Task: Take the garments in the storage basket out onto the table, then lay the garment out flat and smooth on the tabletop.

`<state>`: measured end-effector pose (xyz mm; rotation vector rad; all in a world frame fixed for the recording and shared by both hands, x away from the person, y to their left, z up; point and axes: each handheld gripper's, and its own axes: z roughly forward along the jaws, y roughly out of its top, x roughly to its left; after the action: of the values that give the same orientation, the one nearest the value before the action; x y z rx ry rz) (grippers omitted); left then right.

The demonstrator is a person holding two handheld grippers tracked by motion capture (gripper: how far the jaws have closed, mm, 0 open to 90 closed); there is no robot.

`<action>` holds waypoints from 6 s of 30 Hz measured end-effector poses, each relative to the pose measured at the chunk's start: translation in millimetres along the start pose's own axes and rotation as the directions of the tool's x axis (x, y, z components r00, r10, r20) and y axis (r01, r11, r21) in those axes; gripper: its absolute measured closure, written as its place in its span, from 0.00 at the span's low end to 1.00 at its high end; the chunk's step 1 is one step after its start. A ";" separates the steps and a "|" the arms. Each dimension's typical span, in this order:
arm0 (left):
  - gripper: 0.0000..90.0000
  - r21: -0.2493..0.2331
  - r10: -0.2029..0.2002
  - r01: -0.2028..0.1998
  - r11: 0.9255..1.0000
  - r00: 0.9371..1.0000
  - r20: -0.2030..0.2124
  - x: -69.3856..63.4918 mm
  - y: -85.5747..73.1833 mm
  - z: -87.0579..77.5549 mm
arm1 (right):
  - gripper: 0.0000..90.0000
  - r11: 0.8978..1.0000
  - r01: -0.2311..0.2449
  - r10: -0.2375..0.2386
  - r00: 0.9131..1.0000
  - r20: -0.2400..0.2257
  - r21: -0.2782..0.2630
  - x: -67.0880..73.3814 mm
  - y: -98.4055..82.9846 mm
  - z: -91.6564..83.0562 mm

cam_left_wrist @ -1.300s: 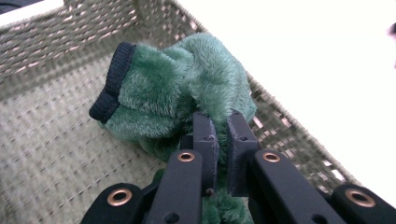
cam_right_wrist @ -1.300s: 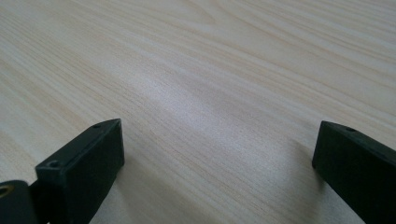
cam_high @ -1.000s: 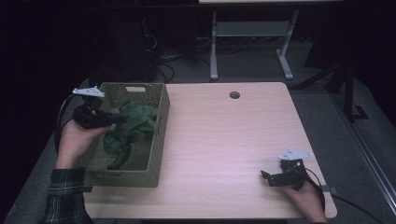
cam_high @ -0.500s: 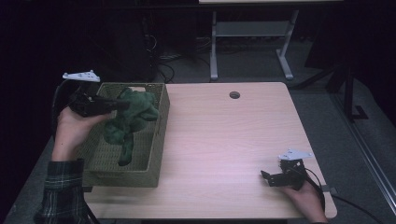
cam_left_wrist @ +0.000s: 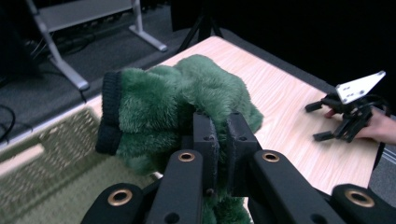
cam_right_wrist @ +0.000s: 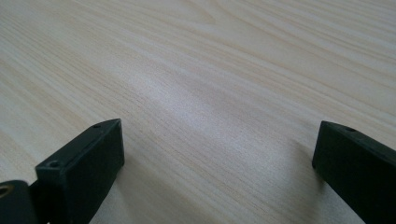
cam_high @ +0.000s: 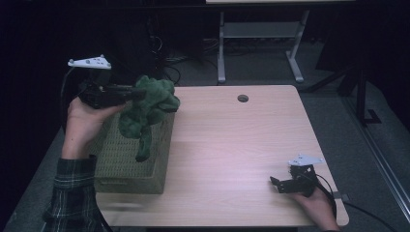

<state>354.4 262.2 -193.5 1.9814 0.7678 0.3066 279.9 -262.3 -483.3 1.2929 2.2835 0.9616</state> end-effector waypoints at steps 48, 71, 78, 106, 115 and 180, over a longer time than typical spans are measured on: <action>0.94 0.063 -0.012 -0.002 0.998 0.974 0.224 -105.7 -29.3 182.0 | 0.02 1.000 0.001 -0.001 1.000 -0.001 0.000 0.0 0.0 -0.1; 0.93 0.191 -0.067 0.015 0.982 0.961 0.270 -127.2 -95.0 277.0 | 0.02 1.000 0.005 -0.005 1.000 0.000 0.001 -0.3 -0.1 0.0; 0.93 0.241 -0.046 -0.018 0.970 0.965 0.258 -126.4 -112.3 302.2 | 0.02 1.000 0.004 -0.004 1.000 -0.001 0.001 -0.2 -0.1 -0.1; 0.59 0.215 0.049 -0.105 0.971 0.967 0.252 -141.2 -149.9 217.2 | 0.02 1.000 0.004 -0.004 1.000 0.002 0.001 0.3 -0.2 -0.2; 0.58 0.239 0.069 -0.131 0.962 0.966 0.251 -145.7 -168.2 224.1 | 0.02 1.000 0.001 -0.001 1.000 0.002 0.000 0.5 -0.2 -0.2; 0.90 0.161 0.038 -0.078 0.984 0.971 0.237 -119.6 -154.2 211.6 | 0.87 0.995 0.101 -0.101 0.899 -0.425 -0.023 114.0 30.7 14.0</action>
<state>308.6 93.3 -422.1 2.1560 0.6017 0.0406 247.1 -149.0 -468.1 1.0249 2.6388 1.3141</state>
